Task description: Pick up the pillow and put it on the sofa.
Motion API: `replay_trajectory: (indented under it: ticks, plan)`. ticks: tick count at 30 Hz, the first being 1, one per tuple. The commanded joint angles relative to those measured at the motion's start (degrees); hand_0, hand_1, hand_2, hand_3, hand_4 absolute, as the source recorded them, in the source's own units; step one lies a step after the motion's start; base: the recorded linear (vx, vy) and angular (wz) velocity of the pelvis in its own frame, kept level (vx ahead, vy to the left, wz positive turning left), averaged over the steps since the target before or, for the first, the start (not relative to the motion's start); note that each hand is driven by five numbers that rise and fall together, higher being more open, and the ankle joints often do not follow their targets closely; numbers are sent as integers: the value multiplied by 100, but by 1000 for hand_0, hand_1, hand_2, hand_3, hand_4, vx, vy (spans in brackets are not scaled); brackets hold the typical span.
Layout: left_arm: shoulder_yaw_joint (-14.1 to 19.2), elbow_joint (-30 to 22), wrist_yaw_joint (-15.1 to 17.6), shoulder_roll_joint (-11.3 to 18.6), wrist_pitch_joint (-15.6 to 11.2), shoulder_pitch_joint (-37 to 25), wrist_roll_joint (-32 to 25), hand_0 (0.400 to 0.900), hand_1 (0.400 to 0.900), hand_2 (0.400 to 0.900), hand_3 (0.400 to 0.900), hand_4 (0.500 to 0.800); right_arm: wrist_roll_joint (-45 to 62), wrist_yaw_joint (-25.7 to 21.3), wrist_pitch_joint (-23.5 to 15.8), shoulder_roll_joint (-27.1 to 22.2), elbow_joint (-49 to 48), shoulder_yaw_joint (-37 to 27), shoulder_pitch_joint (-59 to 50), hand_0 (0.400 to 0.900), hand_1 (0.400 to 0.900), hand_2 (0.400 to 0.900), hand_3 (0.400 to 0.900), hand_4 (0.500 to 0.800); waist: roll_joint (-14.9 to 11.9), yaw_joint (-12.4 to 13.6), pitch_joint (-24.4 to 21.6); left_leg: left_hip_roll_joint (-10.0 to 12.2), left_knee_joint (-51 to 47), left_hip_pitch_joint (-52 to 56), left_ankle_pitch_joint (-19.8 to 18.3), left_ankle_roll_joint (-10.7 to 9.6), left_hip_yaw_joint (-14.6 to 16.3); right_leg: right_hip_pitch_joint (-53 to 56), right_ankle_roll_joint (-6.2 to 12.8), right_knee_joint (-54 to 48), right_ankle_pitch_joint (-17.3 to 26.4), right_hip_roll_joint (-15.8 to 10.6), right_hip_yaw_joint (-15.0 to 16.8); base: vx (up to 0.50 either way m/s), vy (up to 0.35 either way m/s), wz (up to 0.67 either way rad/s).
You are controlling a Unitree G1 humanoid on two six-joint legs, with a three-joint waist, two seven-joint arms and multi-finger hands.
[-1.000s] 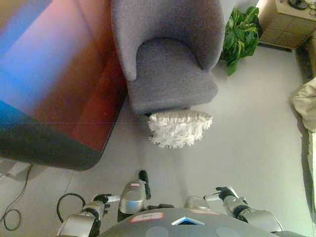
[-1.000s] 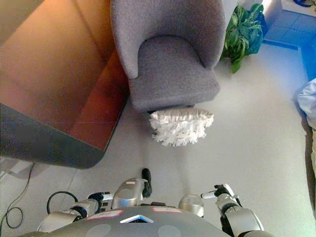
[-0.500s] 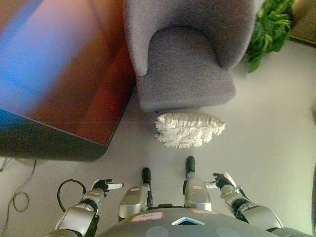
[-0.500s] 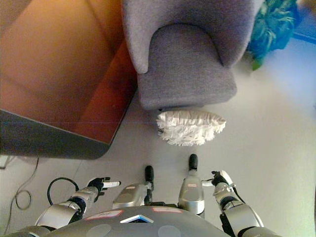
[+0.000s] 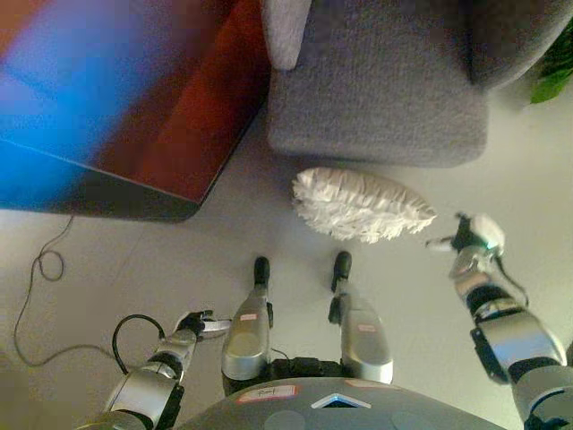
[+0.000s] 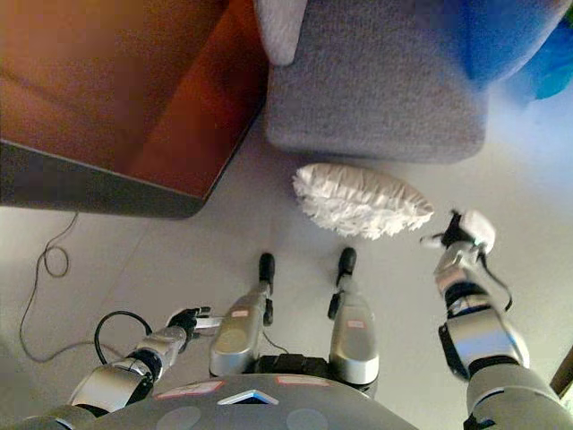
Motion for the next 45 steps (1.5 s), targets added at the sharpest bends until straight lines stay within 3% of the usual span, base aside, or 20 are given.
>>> replay_trajectory:
  ticks: [1,5,8,15,21,28,33,38,45]
  plan:
    - [-272,104,35,401,82,163,-177,900,900,900,900,800,-620,7,347,-720,-197,403,-549,900,900,900,900,800,-12,182,-44,-128,44,-123,-14,268,-198,-694,264,1340,-465,-453,233,-33,48,9]
    - [-418,-23,-19,274,94,113,-376,900,900,900,900,800,-814,695,472,-1150,-250,842,-1315,900,900,900,900,800,236,249,47,-234,92,-382,50,251,-222,-955,181,1555,-634,-443,176,-32,68,3]
    - [-475,-72,-35,189,79,78,-509,900,900,900,900,800,-772,1056,464,-1200,-201,1008,-1751,900,900,900,900,800,388,298,112,-302,133,-582,107,253,-216,-1117,139,1642,-699,-433,165,-41,77,-2]
    - [-592,-232,100,50,-41,60,-942,900,900,900,900,800,-535,1372,420,-1108,-60,1322,-2550,900,900,900,900,800,719,409,416,-426,339,-1117,249,271,-173,-1506,97,1778,-733,-493,176,-56,61,-3]
    - [-661,-396,136,-5,-235,152,-1146,900,900,900,900,800,-191,1465,429,-1042,-157,1408,-2881,900,900,900,900,800,934,468,595,-477,307,-1509,432,272,-145,-1820,83,1761,-699,-433,266,-46,29,-3]
    - [-766,-527,200,-45,-417,187,-1259,900,900,900,900,800,-111,1433,453,-827,-186,1367,-2830,900,900,900,900,800,1007,492,595,-546,399,-1745,441,307,-133,-2007,73,1703,-636,-428,319,-17,52,-5]
    - [-821,-882,310,-14,-209,93,-1526,900,900,900,900,800,-92,1407,425,-870,-26,1355,-2997,900,900,900,900,800,1048,522,595,-573,550,-2047,464,310,-56,-2241,125,1695,-542,-482,360,-24,38,0]
    - [-885,-1112,358,39,-289,219,-1749,900,900,900,900,800,-191,1332,423,-979,-47,1379,-3174,900,900,900,900,800,1102,575,595,-604,563,-2294,501,335,-69,-2474,162,1700,-501,-465,384,-28,17,4]
    - [-937,-1612,468,120,-226,415,-2136,900,900,900,900,800,-379,1120,718,-1230,-60,1597,-3778,900,900,900,900,800,1300,739,595,-638,728,-2997,607,342,-100,-3178,204,1910,-492,-469,510,-47,40,7]
